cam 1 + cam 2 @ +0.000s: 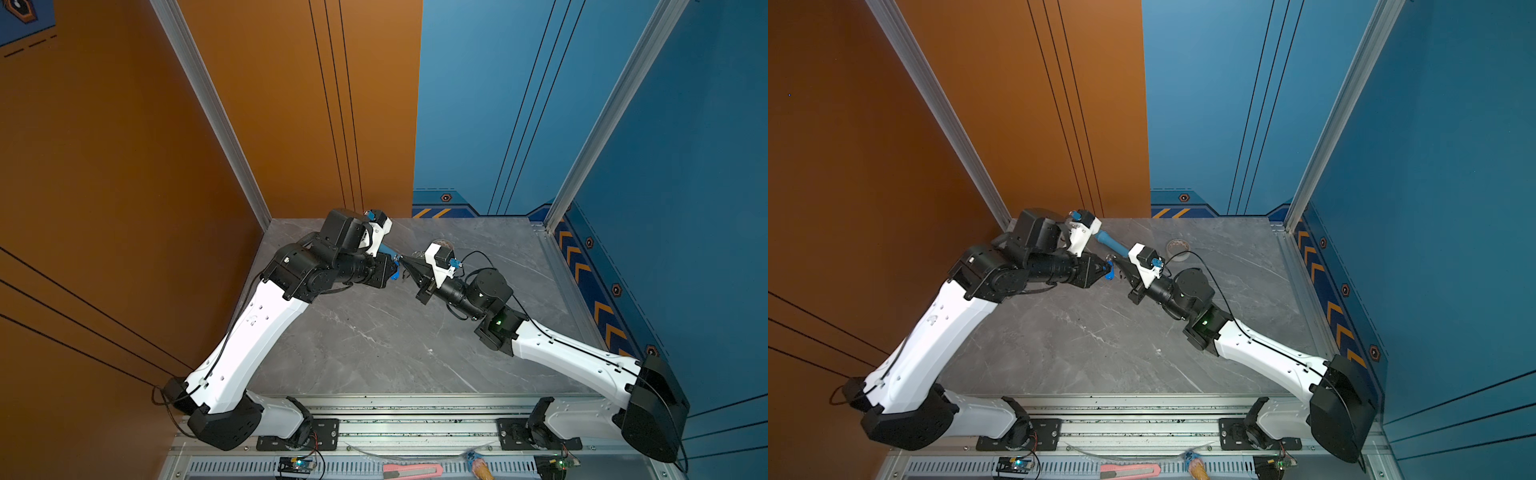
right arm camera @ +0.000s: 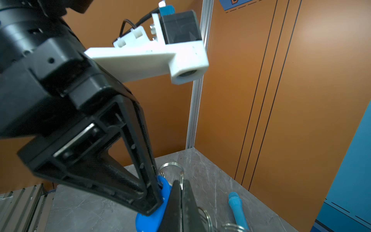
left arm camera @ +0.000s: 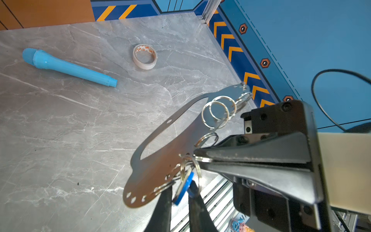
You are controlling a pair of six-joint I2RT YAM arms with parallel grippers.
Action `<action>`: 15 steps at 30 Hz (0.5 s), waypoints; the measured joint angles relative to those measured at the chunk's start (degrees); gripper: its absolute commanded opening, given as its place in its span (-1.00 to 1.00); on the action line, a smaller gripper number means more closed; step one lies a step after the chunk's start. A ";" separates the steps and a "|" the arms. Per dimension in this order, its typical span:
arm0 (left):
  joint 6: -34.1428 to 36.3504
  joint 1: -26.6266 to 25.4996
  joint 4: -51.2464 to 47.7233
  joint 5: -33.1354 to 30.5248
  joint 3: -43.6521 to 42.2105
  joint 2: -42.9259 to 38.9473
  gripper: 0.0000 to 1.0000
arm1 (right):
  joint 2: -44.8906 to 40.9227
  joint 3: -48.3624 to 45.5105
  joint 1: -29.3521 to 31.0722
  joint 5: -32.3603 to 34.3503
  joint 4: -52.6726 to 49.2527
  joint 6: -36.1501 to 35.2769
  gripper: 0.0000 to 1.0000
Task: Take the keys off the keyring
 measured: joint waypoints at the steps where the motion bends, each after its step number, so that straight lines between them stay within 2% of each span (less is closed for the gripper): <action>1: 0.00 0.02 0.61 0.11 -0.31 -0.26 -0.64 | 0.00 0.00 -0.02 -0.04 0.00 0.20 -1.00; 15: 0.00 1.22 6.36 2.84 -2.43 -1.29 -0.62 | 0.00 1.33 -0.90 -0.50 -0.24 1.31 -1.00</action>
